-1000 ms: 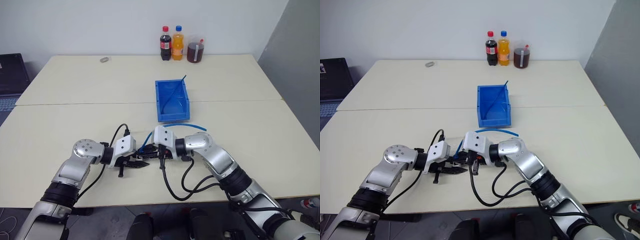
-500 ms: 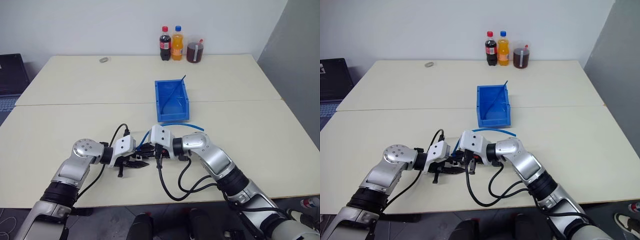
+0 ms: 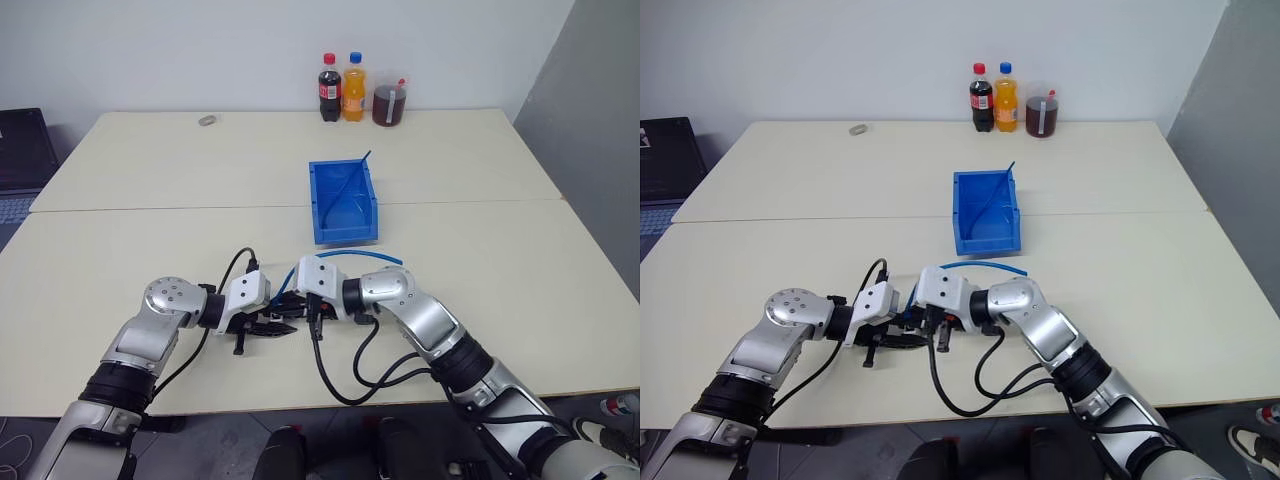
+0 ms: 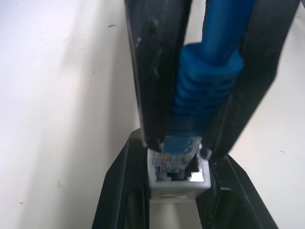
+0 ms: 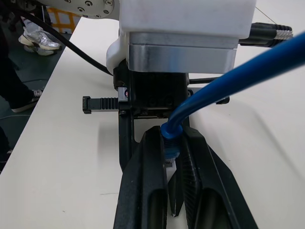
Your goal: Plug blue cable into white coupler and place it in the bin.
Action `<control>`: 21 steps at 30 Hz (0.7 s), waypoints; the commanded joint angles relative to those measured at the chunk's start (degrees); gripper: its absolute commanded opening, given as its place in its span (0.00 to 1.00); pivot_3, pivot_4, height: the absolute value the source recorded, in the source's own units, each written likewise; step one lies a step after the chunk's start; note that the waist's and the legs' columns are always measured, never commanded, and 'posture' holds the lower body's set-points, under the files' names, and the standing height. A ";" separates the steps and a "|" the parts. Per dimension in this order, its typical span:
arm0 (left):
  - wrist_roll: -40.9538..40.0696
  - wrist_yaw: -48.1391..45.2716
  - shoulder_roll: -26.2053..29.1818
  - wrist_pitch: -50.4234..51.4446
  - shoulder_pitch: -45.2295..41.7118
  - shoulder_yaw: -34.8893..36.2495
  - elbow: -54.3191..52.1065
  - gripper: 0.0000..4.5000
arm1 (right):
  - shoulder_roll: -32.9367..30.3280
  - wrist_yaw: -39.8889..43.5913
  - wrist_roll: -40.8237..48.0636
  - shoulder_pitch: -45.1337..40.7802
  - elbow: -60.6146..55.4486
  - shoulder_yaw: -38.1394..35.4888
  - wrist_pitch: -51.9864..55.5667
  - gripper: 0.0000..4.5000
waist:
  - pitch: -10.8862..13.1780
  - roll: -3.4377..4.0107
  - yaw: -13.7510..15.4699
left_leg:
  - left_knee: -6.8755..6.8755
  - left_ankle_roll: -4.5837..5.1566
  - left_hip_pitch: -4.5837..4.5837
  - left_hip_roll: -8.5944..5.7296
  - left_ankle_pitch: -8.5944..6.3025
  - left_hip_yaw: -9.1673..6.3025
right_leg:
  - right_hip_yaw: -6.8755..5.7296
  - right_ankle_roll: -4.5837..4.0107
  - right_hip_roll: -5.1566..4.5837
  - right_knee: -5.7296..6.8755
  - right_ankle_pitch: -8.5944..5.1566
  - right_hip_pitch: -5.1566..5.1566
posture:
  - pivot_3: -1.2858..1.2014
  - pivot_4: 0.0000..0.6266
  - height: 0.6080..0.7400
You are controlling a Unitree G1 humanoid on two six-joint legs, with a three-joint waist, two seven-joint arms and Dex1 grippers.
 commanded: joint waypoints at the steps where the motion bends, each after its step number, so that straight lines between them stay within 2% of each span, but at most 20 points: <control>1: 2.00 -0.61 1.15 0.83 0.92 -1.60 1.62 0.18 | -0.53 1.61 -0.97 -0.92 0.29 1.09 -0.09 0.02 | 0.00 0.00 0.00 | 0.00 0.00 0.00 0.00 0.00 0.00 | 0.00 0.00 0.00 0.00 0.00 0.00 | 0.52 0.24 1.00; 12: 2.03 -0.36 0.97 0.75 0.62 -1.61 2.03 0.18 | 0.38 1.98 -2.38 -2.90 3.65 2.90 0.22 0.02 | -0.01 0.00 0.01 | 0.00 0.00 0.03 0.00 0.00 0.00 | 0.00 0.00 0.00 0.02 0.00 0.02 | 0.52 0.24 1.00; 21: 1.99 -0.31 0.88 0.59 1.01 -1.67 1.92 0.18 | 1.06 5.47 -5.42 -5.01 8.15 8.65 6.11 0.02 | -0.18 0.01 -0.10 | 0.00 0.00 0.27 0.01 0.00 0.03 | 0.08 -0.04 0.05 0.29 -0.04 0.06 | 0.52 0.24 1.00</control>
